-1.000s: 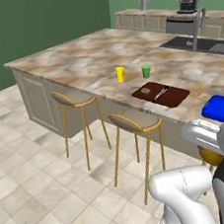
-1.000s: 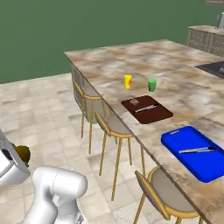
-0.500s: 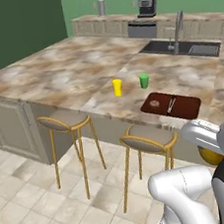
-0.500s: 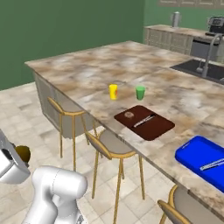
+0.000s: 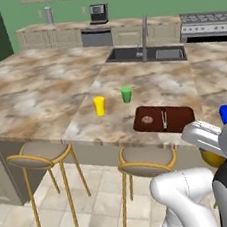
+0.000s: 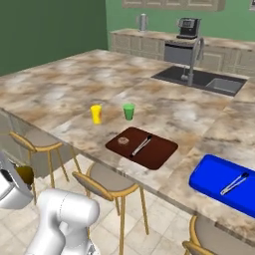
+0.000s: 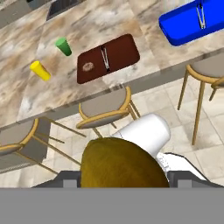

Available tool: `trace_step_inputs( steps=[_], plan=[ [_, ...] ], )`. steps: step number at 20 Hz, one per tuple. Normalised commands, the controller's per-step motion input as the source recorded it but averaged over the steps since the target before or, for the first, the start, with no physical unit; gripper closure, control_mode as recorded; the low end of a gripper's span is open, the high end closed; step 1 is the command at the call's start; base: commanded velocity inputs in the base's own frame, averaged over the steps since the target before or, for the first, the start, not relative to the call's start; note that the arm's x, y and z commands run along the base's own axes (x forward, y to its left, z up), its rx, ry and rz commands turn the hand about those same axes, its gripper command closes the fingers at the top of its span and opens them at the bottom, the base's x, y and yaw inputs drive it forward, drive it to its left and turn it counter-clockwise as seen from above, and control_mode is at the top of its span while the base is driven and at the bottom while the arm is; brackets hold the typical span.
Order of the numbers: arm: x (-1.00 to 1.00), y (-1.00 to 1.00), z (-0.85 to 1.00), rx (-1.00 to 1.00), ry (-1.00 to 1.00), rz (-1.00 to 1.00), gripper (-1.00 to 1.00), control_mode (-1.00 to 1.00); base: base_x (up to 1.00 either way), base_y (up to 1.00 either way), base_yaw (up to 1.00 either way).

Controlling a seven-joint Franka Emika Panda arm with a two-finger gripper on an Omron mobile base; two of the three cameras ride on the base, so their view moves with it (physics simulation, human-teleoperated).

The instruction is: Gather the mushroom and lemon from the fridge and place them on a tray on the dining counter. Then gather the chicken drumstick and fish from the fridge and place them on the other tray.

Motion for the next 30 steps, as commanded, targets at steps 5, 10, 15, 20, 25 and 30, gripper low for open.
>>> trace_step_inputs(
  steps=[5, 10, 15, 20, 25, 30],
  plan=[
    [0.00, 0.00, 0.00, 0.00, 0.00, 0.00, 1.00, 1.00, 0.78, 0.00, -0.40],
    [0.00, 0.00, 0.00, 0.00, 0.00, 0.00, 1.00, 1.00, 0.89, 0.00, -0.36],
    [1.00, -0.06, -0.02, 0.01, 0.04, -0.28, 1.00, -1.00, 0.00, 0.00, 0.00],
    [1.00, -0.19, -0.10, 0.04, 0.13, -0.17, 1.00, -1.00, 0.00, 0.00, 0.00],
    [0.91, -0.38, -0.38, 0.03, 0.11, -0.05, 1.00, -1.00, 0.00, 0.00, 0.00],
    [0.76, -0.28, -0.50, 0.01, 0.01, 0.02, 1.00, -1.00, 0.00, 0.00, 0.00]
  ],
)
